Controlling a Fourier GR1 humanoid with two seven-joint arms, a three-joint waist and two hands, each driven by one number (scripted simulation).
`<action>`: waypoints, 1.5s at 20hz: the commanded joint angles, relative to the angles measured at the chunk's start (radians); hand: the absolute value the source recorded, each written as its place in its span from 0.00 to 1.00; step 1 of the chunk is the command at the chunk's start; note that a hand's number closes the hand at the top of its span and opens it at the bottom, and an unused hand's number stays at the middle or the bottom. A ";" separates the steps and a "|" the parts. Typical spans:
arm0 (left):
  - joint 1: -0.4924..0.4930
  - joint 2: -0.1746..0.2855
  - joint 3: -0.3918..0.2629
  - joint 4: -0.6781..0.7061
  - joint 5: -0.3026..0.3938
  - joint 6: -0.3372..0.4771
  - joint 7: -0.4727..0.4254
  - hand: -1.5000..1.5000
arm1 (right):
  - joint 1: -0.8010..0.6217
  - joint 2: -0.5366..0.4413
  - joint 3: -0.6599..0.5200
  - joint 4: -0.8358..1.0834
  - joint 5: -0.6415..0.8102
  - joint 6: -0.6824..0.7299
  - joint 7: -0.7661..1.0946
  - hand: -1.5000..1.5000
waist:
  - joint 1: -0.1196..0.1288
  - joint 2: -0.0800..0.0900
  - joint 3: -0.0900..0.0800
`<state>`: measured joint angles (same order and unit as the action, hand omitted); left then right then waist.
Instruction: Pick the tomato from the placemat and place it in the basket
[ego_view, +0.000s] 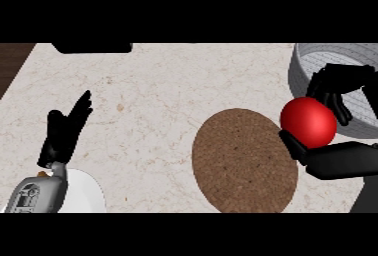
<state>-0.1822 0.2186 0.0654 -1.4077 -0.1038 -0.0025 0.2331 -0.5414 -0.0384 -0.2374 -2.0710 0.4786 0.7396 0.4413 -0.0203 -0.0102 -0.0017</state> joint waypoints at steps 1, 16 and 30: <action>-0.020 -0.011 -0.004 0.007 -0.003 0.001 -0.003 0.50 | -0.182 -0.009 -0.101 -0.028 -0.144 0.054 0.252 1.00 | 0.012 0.005 0.001; -0.036 -0.049 -0.049 -0.018 -0.040 0.017 0.020 0.50 | -0.508 -0.568 -0.089 0.408 0.015 0.098 0.205 1.00 | 0.044 0.018 0.001; -0.058 -0.023 -0.004 0.041 -0.019 -0.013 -0.021 0.50 | -0.404 -0.805 -0.028 1.034 0.265 -0.250 -0.428 1.00 | 0.045 0.019 0.002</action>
<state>-0.2406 0.2059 0.0635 -1.3760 -0.1180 -0.0214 0.2247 -0.9347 -0.8184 -0.2888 -1.2044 0.6936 0.5841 0.1483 0.0207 0.0089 0.0004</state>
